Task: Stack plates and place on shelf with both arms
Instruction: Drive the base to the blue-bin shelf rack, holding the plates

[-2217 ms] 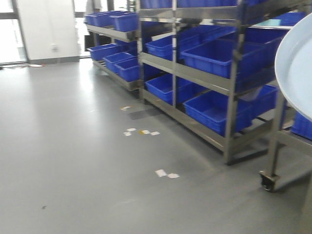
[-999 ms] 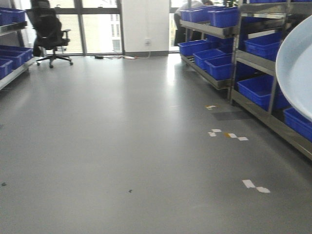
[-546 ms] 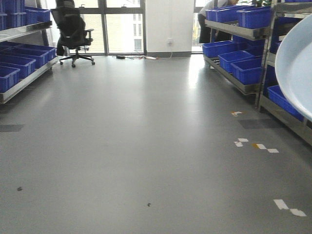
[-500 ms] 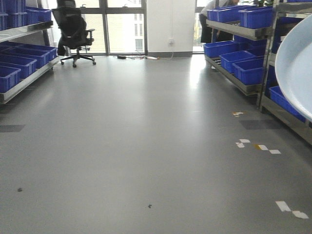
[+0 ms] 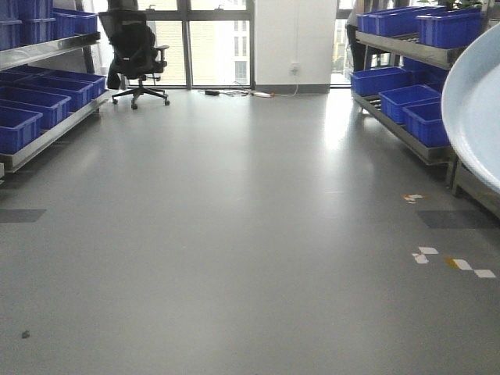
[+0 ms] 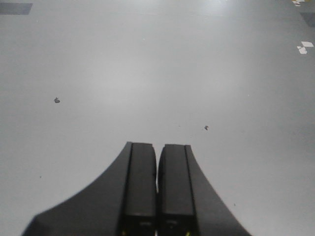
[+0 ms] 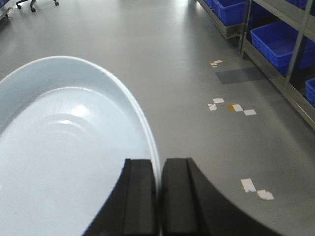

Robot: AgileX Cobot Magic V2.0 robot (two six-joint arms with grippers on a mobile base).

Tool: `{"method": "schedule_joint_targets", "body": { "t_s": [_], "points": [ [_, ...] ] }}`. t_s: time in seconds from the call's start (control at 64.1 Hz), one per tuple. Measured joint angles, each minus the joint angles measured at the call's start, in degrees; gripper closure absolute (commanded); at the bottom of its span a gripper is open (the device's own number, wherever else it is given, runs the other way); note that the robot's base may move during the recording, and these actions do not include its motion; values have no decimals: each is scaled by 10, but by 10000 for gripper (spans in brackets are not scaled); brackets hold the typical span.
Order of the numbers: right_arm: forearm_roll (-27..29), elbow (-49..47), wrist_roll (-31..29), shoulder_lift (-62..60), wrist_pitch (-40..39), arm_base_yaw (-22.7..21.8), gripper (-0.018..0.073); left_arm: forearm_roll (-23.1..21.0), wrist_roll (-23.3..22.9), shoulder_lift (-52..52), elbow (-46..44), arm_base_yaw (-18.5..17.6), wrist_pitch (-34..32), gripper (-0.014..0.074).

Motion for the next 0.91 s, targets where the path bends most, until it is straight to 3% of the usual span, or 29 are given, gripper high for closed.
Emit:
{"method": "schedule_joint_targets", "body": {
  "t_s": [0.905],
  "points": [
    [0,0,0,0,0,0,512,0,0,0,0,0,0,514]
  ]
}}
